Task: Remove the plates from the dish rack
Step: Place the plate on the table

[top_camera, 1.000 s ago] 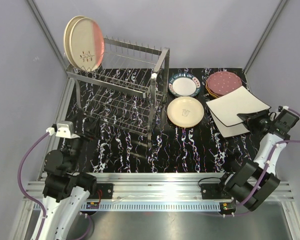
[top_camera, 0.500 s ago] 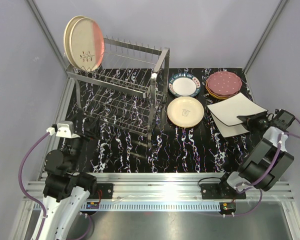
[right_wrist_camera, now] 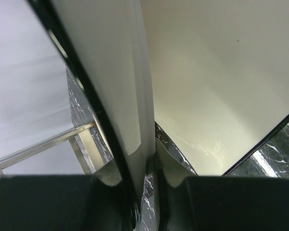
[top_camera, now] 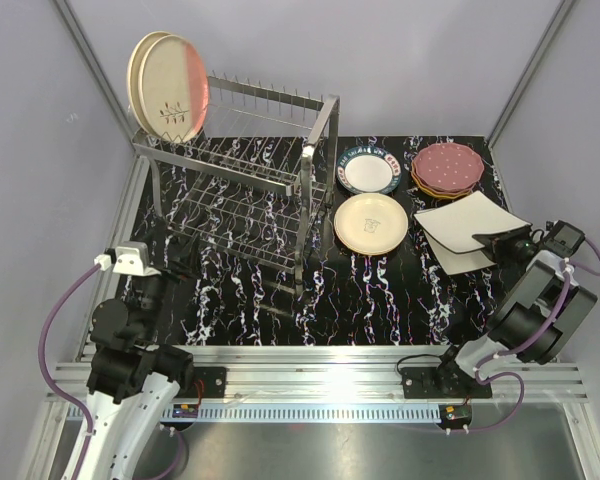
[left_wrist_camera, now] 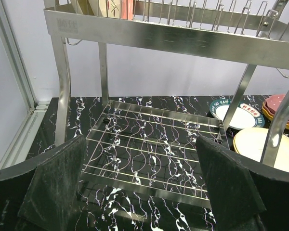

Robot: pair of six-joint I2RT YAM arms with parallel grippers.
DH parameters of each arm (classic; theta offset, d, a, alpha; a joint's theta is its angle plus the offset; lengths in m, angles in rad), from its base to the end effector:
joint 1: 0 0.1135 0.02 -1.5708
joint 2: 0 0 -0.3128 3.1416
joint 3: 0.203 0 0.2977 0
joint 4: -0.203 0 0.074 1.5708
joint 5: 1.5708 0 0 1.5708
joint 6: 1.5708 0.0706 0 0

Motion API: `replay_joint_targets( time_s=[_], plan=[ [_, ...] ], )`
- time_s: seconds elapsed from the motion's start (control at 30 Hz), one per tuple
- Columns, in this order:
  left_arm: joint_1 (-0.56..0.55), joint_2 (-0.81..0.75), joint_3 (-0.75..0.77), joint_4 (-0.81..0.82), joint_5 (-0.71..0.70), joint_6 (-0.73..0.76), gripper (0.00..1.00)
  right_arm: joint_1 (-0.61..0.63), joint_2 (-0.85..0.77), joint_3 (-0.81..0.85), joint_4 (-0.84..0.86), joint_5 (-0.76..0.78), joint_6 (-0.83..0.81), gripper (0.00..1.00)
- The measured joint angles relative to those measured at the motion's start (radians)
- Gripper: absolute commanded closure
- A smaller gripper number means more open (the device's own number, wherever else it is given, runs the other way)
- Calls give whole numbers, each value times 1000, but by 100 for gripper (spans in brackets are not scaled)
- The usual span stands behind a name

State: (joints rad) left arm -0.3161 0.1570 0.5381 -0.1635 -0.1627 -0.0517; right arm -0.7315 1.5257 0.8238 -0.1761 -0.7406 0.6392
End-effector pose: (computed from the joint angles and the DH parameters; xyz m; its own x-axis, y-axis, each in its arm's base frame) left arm 0.0983 -0.0201 0.3576 0.1968 -0.1180 -0.9733 0.1668 0.9823 -0.0854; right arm 0.2907 -0.1969 0.1865 -0.3568 0.9119 -0.2029 0.4799 0.3652 0.7977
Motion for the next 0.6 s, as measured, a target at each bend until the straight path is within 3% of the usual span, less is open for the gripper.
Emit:
replay_joint_targets(
  time_s=[0.6],
  plan=[
    [0, 0, -4, 0, -3, 2, 1, -8, 46, 1, 35, -4, 1, 99]
  ],
)
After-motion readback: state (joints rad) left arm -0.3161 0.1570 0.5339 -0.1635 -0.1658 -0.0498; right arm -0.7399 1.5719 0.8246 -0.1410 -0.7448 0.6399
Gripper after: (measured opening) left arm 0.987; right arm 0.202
